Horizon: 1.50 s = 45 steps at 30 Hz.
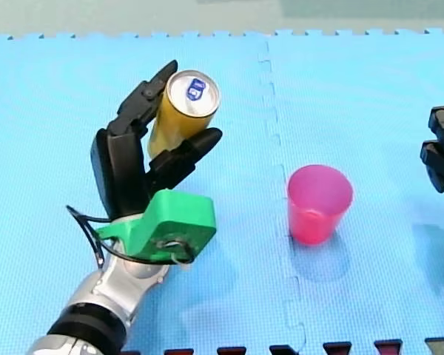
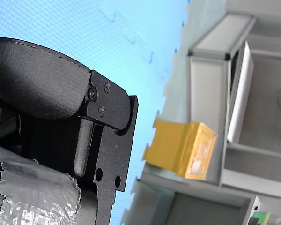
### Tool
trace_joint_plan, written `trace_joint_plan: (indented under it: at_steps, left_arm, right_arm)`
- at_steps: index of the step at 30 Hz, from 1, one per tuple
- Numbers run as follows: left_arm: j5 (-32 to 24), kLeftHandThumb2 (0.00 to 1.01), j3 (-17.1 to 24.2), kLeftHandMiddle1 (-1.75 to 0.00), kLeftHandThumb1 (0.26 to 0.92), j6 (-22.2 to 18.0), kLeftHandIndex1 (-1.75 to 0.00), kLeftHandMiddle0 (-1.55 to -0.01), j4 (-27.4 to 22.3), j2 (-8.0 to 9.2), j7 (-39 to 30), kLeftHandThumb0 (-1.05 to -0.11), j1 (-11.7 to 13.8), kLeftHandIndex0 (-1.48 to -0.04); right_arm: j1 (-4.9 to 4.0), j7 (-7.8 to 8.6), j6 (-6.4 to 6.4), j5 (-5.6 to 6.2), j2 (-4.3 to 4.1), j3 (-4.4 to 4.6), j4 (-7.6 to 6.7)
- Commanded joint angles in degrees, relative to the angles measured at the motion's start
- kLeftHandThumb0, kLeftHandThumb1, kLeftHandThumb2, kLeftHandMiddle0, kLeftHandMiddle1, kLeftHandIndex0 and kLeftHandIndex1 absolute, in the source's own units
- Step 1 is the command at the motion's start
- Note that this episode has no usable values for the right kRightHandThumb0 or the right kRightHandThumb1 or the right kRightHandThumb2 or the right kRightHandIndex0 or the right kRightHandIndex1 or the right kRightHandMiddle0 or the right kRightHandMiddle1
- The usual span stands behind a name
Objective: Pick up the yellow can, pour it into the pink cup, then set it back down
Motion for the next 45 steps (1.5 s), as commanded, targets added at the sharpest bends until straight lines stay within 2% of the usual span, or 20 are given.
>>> trace_joint_plan:
  at_steps: [1, 4, 12, 20, 25, 38, 42, 45]
  left_arm:
    - [-3.6, 0.0, 2.5, -0.02, 0.752, -1.9, -0.01, -1.19, 0.6, -0.96, -3.9, -0.375, 0.5, -1.2]
    - [-6.0, 0.0, 4.2, -0.02, 0.757, -2.9, -0.01, -1.21, 0.4, -1.73, -7.8, -0.369, 1.0, -1.21]
    - [-7.0, 0.0, 7.0, -0.02, 0.768, -3.6, -0.01, -1.23, -0.4, -2.83, -12.0, -0.363, 2.5, -1.21]
    - [-19.2, 0.0, 11.8, -0.01, 0.776, -1.7, 0.0, -1.24, -2.4, -6.4, -27.4, -0.366, 4.7, -1.15]
    - [-23.0, 0.0, 13.8, 0.0, 0.782, 0.3, -0.01, -1.23, -3.7, -7.61, -33.6, -0.367, 5.6, -1.17]
    - [-21.7, 0.0, 15.7, 0.0, 0.79, 1.2, 0.0, -1.23, -4.9, -7.53, -36.0, -0.364, 7.0, -1.18]
    - [-21.0, 0.0, 16.1, 0.0, 0.79, 1.5, 0.0, -1.23, -4.3, -6.85, -36.1, -0.363, 7.1, -1.18]
    - [-17.3, 0.0, 15.2, 0.0, 0.791, 2.0, 0.0, -1.23, -4.1, -5.82, -32.9, -0.363, 7.3, -1.18]
  right_arm:
    - [0.03, 0.12, 0.2, 0.2, -0.45, -0.2, 0.06]
    - [0.04, 0.23, 0.24, 0.22, -0.55, -0.22, 0.12]
    - [0.02, 0.48, 0.31, 0.22, -0.82, -0.26, 0.23]
    - [0.15, 0.45, 0.26, 0.09, -1.01, -0.13, 0.15]
    - [0.15, 0.57, 0.5, 0.06, -1.2, -0.12, 0.35]
    - [0.22, 0.66, 0.57, 0.04, -1.36, -0.02, 0.18]
    - [0.11, 0.71, 0.68, 0.16, -1.32, -0.07, -0.03]
    - [0.09, 0.82, 0.89, 0.34, -1.24, -0.16, -0.25]
